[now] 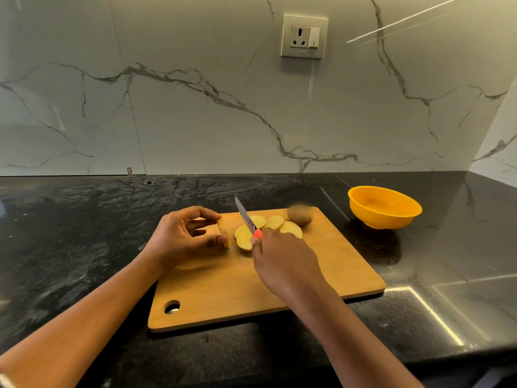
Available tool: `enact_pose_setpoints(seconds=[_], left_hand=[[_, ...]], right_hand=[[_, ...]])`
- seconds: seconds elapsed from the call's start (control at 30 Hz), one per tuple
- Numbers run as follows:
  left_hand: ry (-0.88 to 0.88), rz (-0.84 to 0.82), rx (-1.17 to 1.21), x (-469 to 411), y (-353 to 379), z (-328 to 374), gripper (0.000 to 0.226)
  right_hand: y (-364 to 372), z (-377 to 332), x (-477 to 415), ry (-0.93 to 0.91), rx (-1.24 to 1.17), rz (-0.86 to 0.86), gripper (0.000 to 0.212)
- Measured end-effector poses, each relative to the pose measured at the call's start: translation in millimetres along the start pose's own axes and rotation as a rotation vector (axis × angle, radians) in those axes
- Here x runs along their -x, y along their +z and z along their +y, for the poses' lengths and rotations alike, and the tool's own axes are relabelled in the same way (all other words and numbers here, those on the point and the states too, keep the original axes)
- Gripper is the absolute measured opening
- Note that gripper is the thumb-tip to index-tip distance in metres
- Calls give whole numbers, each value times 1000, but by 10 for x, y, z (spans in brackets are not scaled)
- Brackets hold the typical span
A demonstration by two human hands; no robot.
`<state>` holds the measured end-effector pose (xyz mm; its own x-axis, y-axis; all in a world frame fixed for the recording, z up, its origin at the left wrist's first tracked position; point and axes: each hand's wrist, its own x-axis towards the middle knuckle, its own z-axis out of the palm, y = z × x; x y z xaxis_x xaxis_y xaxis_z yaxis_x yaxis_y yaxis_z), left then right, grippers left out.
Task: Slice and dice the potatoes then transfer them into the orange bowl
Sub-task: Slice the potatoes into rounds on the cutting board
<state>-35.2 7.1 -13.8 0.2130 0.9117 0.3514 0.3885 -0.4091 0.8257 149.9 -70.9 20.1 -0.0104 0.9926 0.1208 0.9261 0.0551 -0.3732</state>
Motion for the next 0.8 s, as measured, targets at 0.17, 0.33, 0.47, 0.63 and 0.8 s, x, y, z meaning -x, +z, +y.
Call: enact_pose_setpoints(seconds=[0.17,0.33,0.47,0.63,0.8], left_hand=[[21,3,9,1,4,-14,47],[-10,-47,36,-25,-12,-48,50],[-61,-136,73,-52,-39,-56,59],[-79,-194,29,-59,-52,-67,61],[-68,-257,76,-61,-88,-79,73]], right_hand=[[31,-31,9,-36,-31,16,33],[41,38,-45,-38,-24,53,33],[60,67,-63,-38,-26,57,32],[66,70,-27,-48,-35,39,34],[100,103,-55,-54,-33,57,34]])
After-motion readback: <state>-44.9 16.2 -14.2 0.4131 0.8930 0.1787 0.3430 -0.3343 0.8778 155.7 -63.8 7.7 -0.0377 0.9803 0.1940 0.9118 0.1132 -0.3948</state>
